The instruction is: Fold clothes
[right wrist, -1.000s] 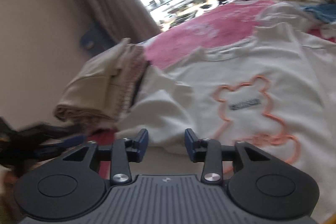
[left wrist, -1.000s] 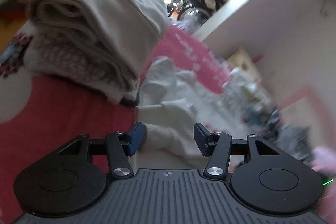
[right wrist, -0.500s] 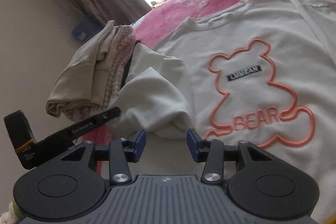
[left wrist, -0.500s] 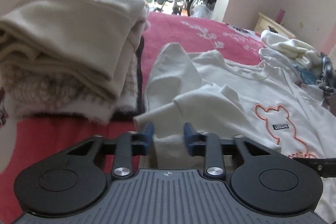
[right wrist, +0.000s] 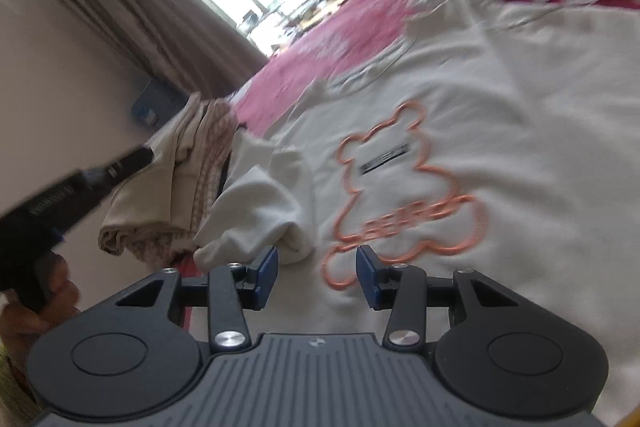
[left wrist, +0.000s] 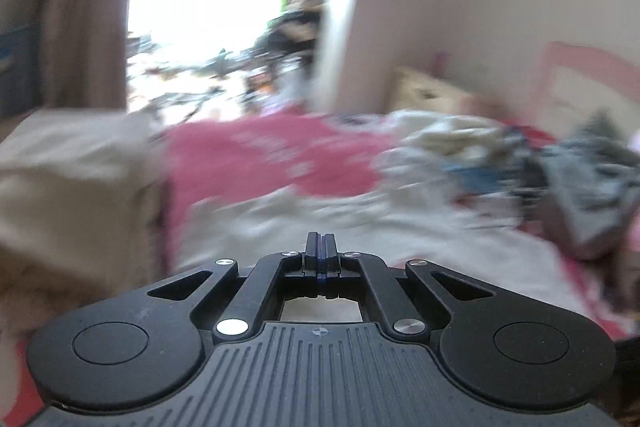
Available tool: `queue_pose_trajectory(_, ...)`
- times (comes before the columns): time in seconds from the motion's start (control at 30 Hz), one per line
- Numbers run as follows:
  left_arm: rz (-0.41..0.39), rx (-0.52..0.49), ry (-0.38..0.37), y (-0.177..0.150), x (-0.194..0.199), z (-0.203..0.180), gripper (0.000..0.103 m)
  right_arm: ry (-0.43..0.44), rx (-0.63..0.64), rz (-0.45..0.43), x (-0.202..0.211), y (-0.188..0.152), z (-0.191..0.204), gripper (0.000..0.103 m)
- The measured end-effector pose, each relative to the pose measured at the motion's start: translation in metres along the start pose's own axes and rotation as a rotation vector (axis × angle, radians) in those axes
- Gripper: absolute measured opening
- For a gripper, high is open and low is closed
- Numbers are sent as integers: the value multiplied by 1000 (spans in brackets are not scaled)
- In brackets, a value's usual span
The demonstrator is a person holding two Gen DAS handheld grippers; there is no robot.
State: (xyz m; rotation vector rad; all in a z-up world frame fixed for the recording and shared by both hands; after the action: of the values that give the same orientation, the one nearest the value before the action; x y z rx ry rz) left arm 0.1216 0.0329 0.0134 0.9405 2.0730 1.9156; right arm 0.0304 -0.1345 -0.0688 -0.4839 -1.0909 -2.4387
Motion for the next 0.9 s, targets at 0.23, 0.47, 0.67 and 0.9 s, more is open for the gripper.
queue_pose_trajectory(0.23,122,-37,-287,-28,-15,-120,0,-103,-61,-123,72,22,-50,47)
queue_pose_trajectory(0.47,440,116,-480,-114,-15,-164,26,-174,-114,-194,93,41,-90,48)
queue_pose_trajectory(0.67,459,204,-385,-129,4,-118,33,-112,-44,-118,62,45,-70,49)
queue_pose_trajectory(0.9,344,262,50,-114,9,23,36,78,247,55,-32,53,34,54)
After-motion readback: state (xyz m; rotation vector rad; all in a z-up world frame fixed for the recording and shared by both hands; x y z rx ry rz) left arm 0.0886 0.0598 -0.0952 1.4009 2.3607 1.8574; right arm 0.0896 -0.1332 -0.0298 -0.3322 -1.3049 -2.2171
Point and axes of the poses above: each gripper's, at about its wrist camera, not at the fingertips, and x roughly against the way its jaws point, z to its left, y to its top, the point moved 8 cm from there along -x, roughly the way its jaws point, and after that the axes turned 11 degrees about -z, right-handed, at the moved point
